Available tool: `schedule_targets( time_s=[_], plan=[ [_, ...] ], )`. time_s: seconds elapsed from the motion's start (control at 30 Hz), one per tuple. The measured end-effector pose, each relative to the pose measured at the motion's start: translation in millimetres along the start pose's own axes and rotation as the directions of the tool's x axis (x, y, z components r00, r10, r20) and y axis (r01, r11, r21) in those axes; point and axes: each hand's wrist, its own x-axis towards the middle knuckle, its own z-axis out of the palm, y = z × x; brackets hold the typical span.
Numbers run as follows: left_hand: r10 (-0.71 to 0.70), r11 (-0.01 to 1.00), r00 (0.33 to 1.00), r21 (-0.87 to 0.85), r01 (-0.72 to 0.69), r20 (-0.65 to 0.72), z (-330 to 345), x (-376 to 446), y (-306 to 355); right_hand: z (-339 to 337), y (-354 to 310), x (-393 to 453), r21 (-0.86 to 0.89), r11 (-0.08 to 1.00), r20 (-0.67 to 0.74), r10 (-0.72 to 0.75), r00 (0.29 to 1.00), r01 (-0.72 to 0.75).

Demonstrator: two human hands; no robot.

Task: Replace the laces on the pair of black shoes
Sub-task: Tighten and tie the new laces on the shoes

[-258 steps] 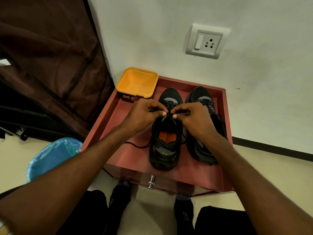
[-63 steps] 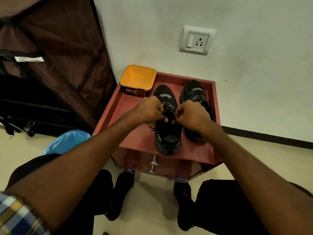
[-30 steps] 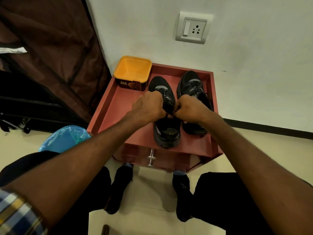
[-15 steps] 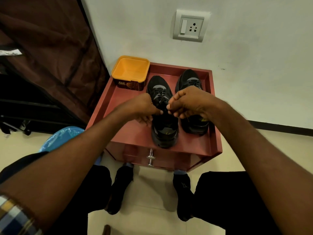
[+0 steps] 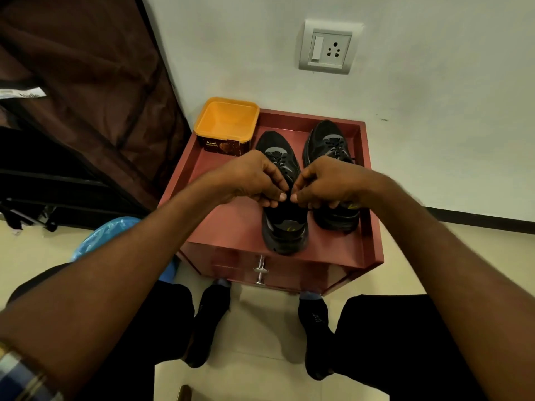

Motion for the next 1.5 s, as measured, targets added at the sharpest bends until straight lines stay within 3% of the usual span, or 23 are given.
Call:
schedule_targets(
  time_s=[0.1, 0.27, 0.37, 0.43, 0.53, 0.67, 0.8, 0.93, 1.07, 1.2, 1.37, 1.5],
  plan=[
    [0.041, 0.994, 0.999, 0.102, -0.041, 0.003, 9, 3, 1, 3, 3, 0, -0.097, 0.995, 0.073, -0.002, 0.997, 0.009],
    [0.069, 0.977, 0.992, 0.209, -0.045, -0.11, 7, 4, 0, 22, -7, 9, -0.335, 0.939, -0.028, -0.095, 0.995, 0.08],
    [0.024, 0.971, 0.983, 0.236, 0.02, -0.181, 6, 3, -3, 35, -10, 14, -0.465, 0.884, -0.167, -0.135, 0.977, 0.043],
    [-0.001, 0.96, 0.977, 0.274, 0.061, -0.212, 7, 3, -4, 34, -7, 16, -0.384, 0.921, -0.272, -0.181, 0.945, 0.066],
    [0.016, 0.955, 0.953, 0.286, 0.075, -0.303, 11, -3, -1, 15, 4, 13, -0.13, 0.989, -0.471, -0.119, 0.874, 0.064],
    [0.002, 0.971, 0.913, 0.219, 0.095, -0.409, 21, -11, -2, -7, 30, -1, -0.163, 0.975, -0.698, -0.006, 0.716, -0.151],
    [-0.103, 0.983, 0.96, 0.119, 0.138, -0.261, 38, -7, -12, 2, 55, -2, -0.146, 0.93, -0.63, 0.175, 0.756, -0.337],
    [-0.126, 0.991, 0.954, 0.005, 0.133, -0.272, 48, 1, -14, 1, 62, 1, -0.021, 0.946, -0.654, 0.232, 0.721, -0.323],
    [-0.102, 0.994, 0.959, -0.051, 0.092, -0.264, 49, 5, -12, -2, 63, 2, -0.033, 0.937, -0.662, 0.241, 0.71, -0.348],
    [-0.033, 0.999, 0.938, 0.001, 0.036, -0.346, 38, 5, -7, -9, 63, 2, 0.008, 0.954, -0.74, 0.208, 0.639, -0.301],
    [0.14, 0.989, 0.862, 0.102, -0.103, -0.487, 26, 0, 12, -25, 47, -10, -0.003, 0.975, -0.834, 0.119, 0.539, -0.221],
    [0.184, 0.976, 0.863, -0.02, -0.219, -0.47, 19, -8, 31, -28, 10, -25, 0.008, 0.999, -0.899, 0.023, 0.438, -0.035]
  ],
)
